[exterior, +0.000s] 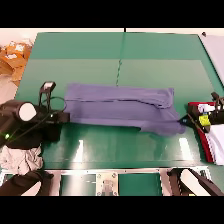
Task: Fold the shirts.
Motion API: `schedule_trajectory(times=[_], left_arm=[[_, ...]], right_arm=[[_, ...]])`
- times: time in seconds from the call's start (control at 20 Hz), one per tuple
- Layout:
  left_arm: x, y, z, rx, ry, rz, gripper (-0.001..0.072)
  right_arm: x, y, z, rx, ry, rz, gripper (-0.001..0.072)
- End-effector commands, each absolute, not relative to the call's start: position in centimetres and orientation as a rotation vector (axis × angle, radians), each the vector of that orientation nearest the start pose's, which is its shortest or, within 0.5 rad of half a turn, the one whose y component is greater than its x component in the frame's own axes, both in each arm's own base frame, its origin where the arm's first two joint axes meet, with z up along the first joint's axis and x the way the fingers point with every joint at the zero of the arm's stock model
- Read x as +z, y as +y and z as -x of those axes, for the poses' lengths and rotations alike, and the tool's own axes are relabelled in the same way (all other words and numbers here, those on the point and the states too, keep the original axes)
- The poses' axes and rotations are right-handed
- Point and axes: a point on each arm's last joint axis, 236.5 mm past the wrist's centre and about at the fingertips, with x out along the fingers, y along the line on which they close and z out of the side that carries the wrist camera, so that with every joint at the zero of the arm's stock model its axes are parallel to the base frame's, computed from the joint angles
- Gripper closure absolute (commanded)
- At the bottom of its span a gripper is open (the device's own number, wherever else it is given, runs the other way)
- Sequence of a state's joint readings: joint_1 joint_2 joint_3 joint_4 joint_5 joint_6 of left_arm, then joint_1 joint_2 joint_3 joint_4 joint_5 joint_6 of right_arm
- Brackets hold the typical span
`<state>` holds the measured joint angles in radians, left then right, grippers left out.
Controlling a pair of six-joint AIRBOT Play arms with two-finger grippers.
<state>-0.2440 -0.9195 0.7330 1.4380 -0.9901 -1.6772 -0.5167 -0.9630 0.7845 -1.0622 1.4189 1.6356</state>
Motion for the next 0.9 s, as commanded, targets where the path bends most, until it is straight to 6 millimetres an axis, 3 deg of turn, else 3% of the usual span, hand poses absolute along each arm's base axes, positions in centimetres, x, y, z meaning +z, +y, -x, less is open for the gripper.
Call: schedule_trajectory(times=[0.0, 0.15, 0.4, 0.6, 0.65, 0.7, 0.75, 0.8, 0.85], left_arm=[[1.1, -11.2, -34.6, -0.237, 1.094, 0.060, 0.0687], [-0.4, -12.1, -38.9, -0.238, 1.120, 0.031, 0.0687], [-4.1, -12.1, -45.1, -0.193, 1.157, 0.019, 0.0687], [-4.3, -13.5, -50.0, -0.202, 1.056, 0.061, 0.0686], [-3.8, -13.5, -50.9, -0.199, 1.018, 0.056, 0.0684], [-3.5, -13.4, -51.2, -0.198, 1.008, 0.056, 0.0618], [-3.4, -13.2, -50.9, -0.197, 1.025, 0.051, 0.0207], [-3.4, -12.6, -50.6, -0.185, 1.050, 0.031, 0.0014], [-3.5, -12.1, -50.1, -0.176, 1.078, 0.015, 0.0012]], right_arm=[[2.7, -0.1, -31.7, 0.002, 1.263, -0.966, 0.0697], [1.9, -0.2, -36.9, 0.049, 1.241, -0.995, 0.0697], [-2.0, -0.5, -45.3, 0.106, 1.240, -1.045, 0.0696], [-5.9, -1.3, -49.2, 0.115, 1.261, -1.056, 0.0691], [-6.2, -1.8, -49.8, 0.110, 1.252, -1.058, 0.0630], [-6.1, -2.5, -50.2, 0.113, 1.238, -1.051, 0.0468], [-5.3, -3.2, -50.4, 0.141, 1.219, -1.016, 0.0288], [-4.4, -4.0, -50.3, 0.173, 1.209, -0.986, 0.0253], [-3.2, -5.1, -50.1, 0.203, 1.197, -0.959, 0.0253]])
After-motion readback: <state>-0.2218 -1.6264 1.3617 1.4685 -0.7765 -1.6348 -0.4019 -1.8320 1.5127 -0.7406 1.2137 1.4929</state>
